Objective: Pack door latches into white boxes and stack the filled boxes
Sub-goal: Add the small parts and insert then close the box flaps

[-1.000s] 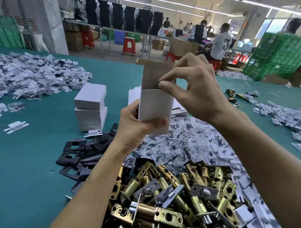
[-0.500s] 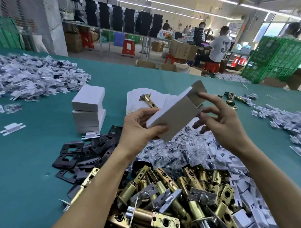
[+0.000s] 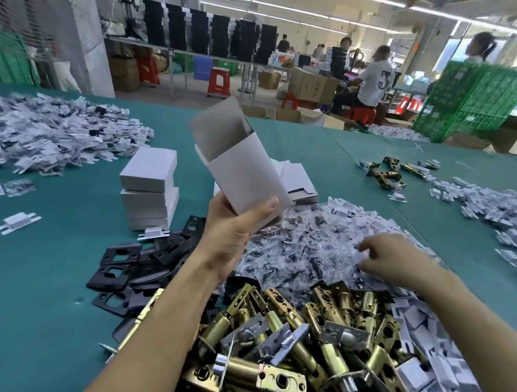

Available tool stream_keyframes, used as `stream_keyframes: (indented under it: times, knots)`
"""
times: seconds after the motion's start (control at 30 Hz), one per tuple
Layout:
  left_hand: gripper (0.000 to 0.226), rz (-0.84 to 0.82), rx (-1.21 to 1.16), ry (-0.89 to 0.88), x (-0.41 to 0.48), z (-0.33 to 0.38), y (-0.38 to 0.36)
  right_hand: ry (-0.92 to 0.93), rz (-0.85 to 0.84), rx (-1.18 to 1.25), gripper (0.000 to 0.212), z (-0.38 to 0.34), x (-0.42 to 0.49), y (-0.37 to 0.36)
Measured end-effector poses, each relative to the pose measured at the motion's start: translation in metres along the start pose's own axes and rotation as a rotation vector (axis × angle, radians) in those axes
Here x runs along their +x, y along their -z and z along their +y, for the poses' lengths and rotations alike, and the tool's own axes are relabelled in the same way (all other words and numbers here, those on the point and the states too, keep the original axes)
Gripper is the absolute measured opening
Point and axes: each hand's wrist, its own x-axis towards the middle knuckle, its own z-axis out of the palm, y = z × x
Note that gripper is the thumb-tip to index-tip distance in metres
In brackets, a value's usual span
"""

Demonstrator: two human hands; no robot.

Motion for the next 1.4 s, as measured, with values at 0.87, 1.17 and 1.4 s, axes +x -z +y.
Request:
stream_keyframes:
  times: [0.87,1.17,1.4]
  knots:
    - [0.025,-0.085,0.449,-0.166,-0.003,-0.009,0.001,0.896,0.709,0.818,0.036,-0.094,-0.062,0.106]
    - [0.03,-0.037,0.363,-0.258,-0.006,0.0,-0.002,1.082,0.874,0.383,0.017,-0.119,-0.069,0.117]
    - [0.026,-0.032,0.383,-0.221,-0.003,-0.006,0.0,1.022,0.765,0.113,0.017,-0.119,-0.062,0.124]
